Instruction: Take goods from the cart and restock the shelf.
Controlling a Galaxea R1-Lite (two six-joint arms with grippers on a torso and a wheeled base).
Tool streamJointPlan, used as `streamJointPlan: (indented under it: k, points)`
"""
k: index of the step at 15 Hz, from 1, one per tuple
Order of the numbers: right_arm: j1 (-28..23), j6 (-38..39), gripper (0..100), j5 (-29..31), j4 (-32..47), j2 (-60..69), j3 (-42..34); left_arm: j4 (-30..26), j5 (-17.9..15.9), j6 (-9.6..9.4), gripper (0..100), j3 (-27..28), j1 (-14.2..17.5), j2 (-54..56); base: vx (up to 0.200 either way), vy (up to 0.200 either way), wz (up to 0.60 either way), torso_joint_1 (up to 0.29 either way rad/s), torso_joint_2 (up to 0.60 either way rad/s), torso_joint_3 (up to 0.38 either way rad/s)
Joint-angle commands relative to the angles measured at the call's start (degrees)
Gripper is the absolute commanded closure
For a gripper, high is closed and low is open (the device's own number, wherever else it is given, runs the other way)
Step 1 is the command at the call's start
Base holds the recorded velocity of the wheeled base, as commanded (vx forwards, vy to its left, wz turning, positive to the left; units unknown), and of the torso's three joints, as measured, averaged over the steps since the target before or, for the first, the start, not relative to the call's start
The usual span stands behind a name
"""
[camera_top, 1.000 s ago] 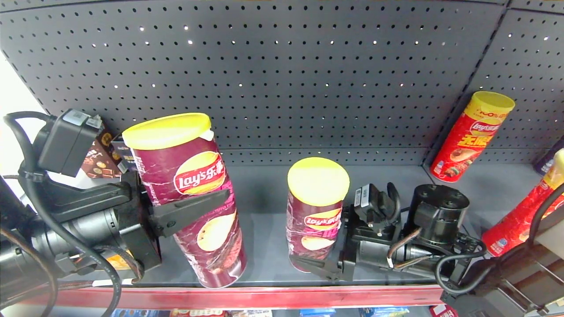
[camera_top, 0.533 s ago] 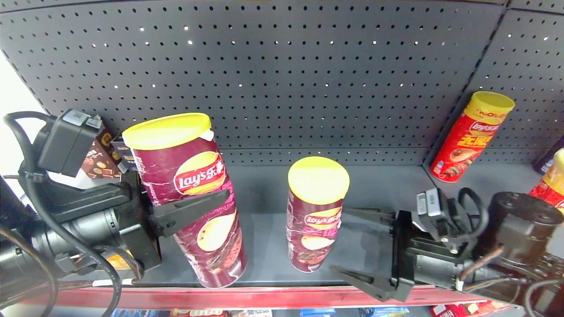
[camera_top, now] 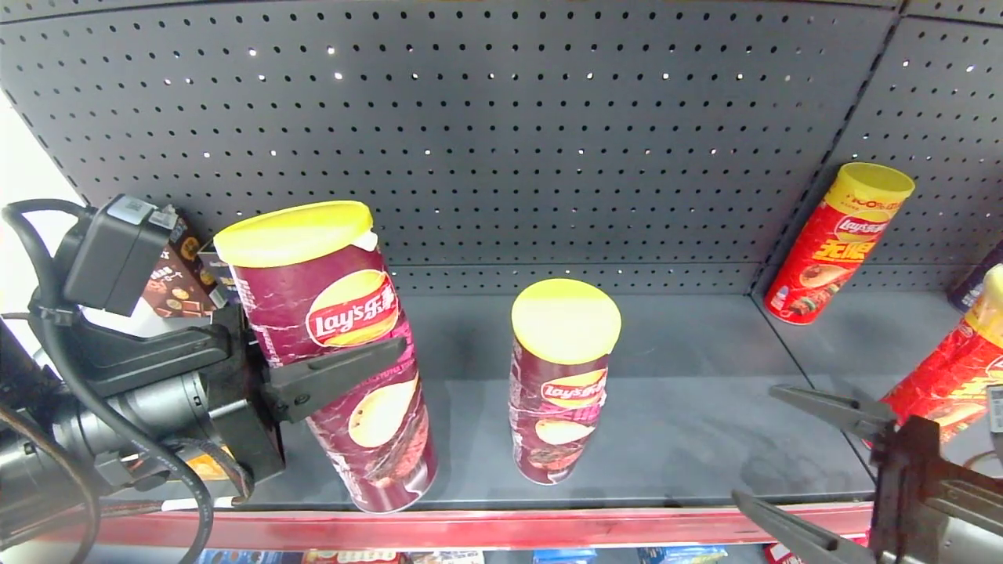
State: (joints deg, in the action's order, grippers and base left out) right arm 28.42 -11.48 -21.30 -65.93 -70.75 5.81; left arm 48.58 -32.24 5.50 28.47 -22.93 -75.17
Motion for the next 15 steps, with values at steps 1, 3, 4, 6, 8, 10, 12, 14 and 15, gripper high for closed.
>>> streamJointPlan:
  k: [1,3,4,6,8,10,12,14,15]
  points:
    - [-8.2,0.2,0,2.2,4.2,12.9,-5.8,0.1,0.0,-0.05,100,-1.1,0.1,0.3,0.0,0.0,0.0,0.0,0.0,0.0]
    - [-12.8,0.8,0,4.8,15.4,21.4,-5.8,0.0,0.0,-0.14,100,-2.0,0.0,1.5,0.0,0.0,0.0,0.0,0.0,0.0]
    - [-14.4,1.5,0,7.1,22.8,26.6,-5.8,0.0,0.0,-0.14,100,-2.6,0.0,2.0,0.0,0.0,0.0,0.0,0.0,0.0]
    - [-18.9,5.4,0,12.7,37.2,39.7,-5.8,0.1,0.0,-0.22,100,-4.6,0.0,3.3,0.0,0.0,0.0,0.0,0.0,0.0]
    - [-24.5,9.9,0,17.4,48.8,50.8,-5.6,0.1,0.0,-0.22,100,-6.8,0.0,4.7,0.0,0.0,0.0,0.0,0.0,0.0]
    - [-28.0,10.6,0,18.9,57.2,58.9,-5.8,0.0,0.0,-0.22,100,-7.8,0.0,5.7,0.0,0.0,0.0,0.0,0.0,0.0]
    - [-29.8,12.5,0,20.4,67.4,68.3,-5.6,0.0,0.0,-0.14,100,-7.7,0.0,6.1,0.0,0.0,0.0,0.0,0.0,0.0]
    - [-29.8,12.5,0,21.5,65.8,67.7,-5.8,0.0,0.0,-0.14,100,-7.6,0.0,6.2,0.0,0.0,0.0,0.0,0.0,0.0]
    - [-29.4,11.8,0,21.2,65.8,67.9,-5.8,0.0,0.0,-0.22,100,-7.6,0.0,6.2,0.0,0.0,0.0,0.0,0.0,0.0]
